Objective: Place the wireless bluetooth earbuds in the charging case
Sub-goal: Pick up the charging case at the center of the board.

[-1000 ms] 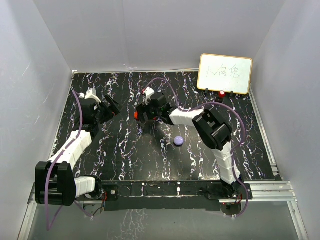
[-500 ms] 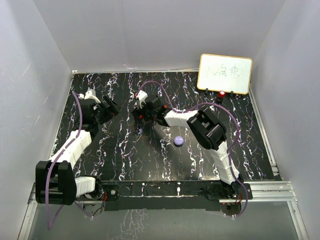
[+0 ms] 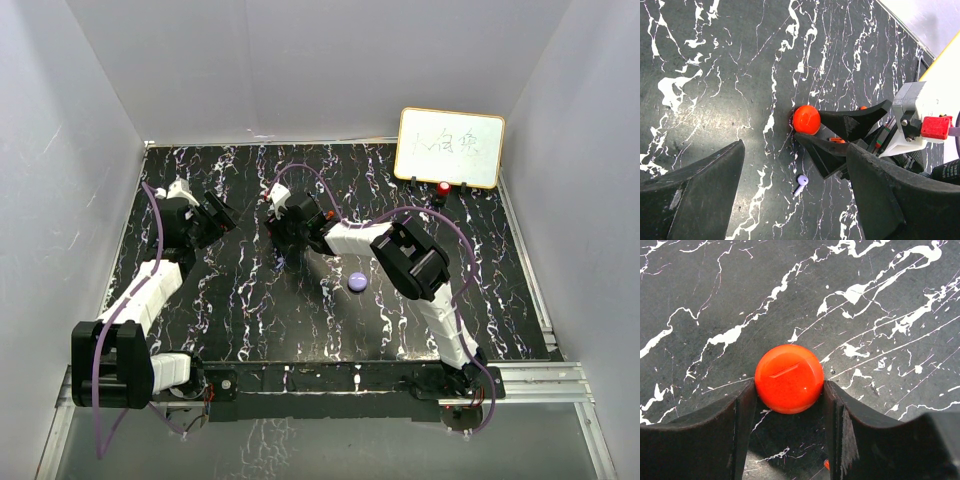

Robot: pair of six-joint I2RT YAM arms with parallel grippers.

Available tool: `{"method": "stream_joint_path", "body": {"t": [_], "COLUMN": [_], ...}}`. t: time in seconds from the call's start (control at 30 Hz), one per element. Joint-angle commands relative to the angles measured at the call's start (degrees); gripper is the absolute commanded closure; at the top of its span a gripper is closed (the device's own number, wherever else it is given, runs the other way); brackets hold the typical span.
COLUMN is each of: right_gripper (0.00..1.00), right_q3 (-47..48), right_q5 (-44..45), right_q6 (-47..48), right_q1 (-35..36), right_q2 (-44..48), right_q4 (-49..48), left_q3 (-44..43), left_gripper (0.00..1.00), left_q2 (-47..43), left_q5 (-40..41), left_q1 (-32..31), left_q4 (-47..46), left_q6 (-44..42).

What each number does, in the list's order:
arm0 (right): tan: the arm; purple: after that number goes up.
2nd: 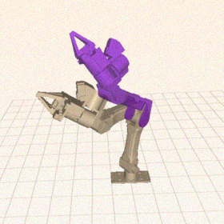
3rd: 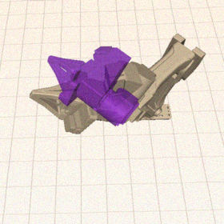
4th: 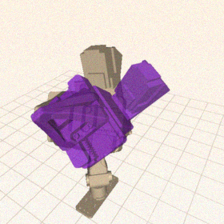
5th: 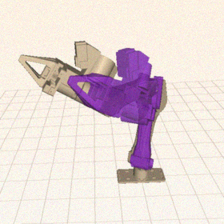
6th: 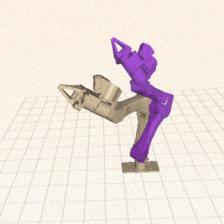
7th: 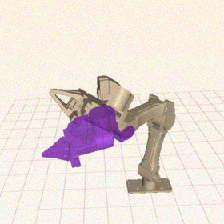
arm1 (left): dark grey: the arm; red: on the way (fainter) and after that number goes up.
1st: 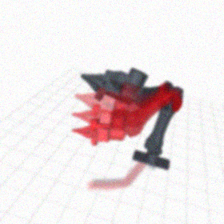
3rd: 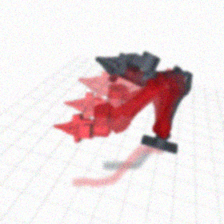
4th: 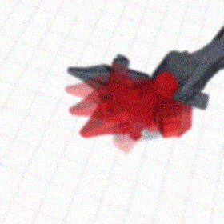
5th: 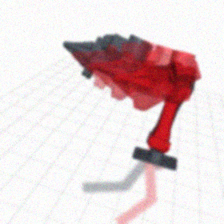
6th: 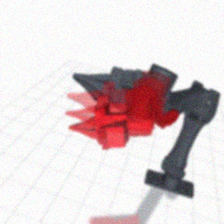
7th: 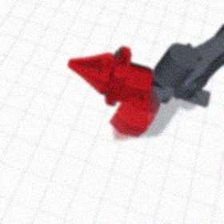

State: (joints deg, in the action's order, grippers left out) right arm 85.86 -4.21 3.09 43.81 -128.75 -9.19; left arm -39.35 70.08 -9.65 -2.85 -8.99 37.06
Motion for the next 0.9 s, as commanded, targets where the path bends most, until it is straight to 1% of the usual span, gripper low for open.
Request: {"method": "stream_joint_path", "body": {"t": [0.0,0.2,0.4,0.47,0.53,0.6,0.7,0.77,0.87], "right_gripper": [0.52,0.48,0.49,0.53,0.6,0.64,0.65,0.66,0.68], "right_q3": [1.86,1.93,2.53,2.51,1.84,-1.1,-9.46,-15.45,-21.21], "right_q5": [0.83,-0.05,-0.66,-0.66,-0.49,-0.08,-0.79,-1.94,-4.06], "right_q6": [0.93,1.95,2.18,2.17,2.09,2.1,3.02,4.07,5.17], "right_q1": [0.24,0.22,0.24,0.28,0.22,0.22,0.27,0.15,0.04], "right_q2": [-1.15,-2.04,-3.14,-3.26,-2.91,-1.04,4.19,8.19,12.64], "right_q4": [-1.45,-2.11,-2.13,-2.19,-2.7,-6.61,-16.2,-21.59,-26.86], "left_q3": [0.28,0.25,0.36,0.36,0.33,0.25,0.03,-0.27,-0.62], "left_gripper": [0.2,0.2,0.2,0.19,0.2,0.2,0.2,0.21,0.26], "left_q2": [0.27,0.8,0.86,1.01,1.23,1.6,2.58,3.87,6.51], "left_q5": [-1.47,-2.72,-3.01,-3.14,-3.41,-4.08,-6.43,-8.95,-14.46], "left_q1": [0.77,1.42,1.78,1.8,1.93,2.11,2.52,2.67,2.76], "left_q4": [-0.71,-1.11,-1.09,-1.18,-1.29,-1.61,-2.51,-3.83,-6.89], "left_q6": [0.14,0.57,0.6,0.61,0.69,0.93,1.56,2.18,2.57]}}
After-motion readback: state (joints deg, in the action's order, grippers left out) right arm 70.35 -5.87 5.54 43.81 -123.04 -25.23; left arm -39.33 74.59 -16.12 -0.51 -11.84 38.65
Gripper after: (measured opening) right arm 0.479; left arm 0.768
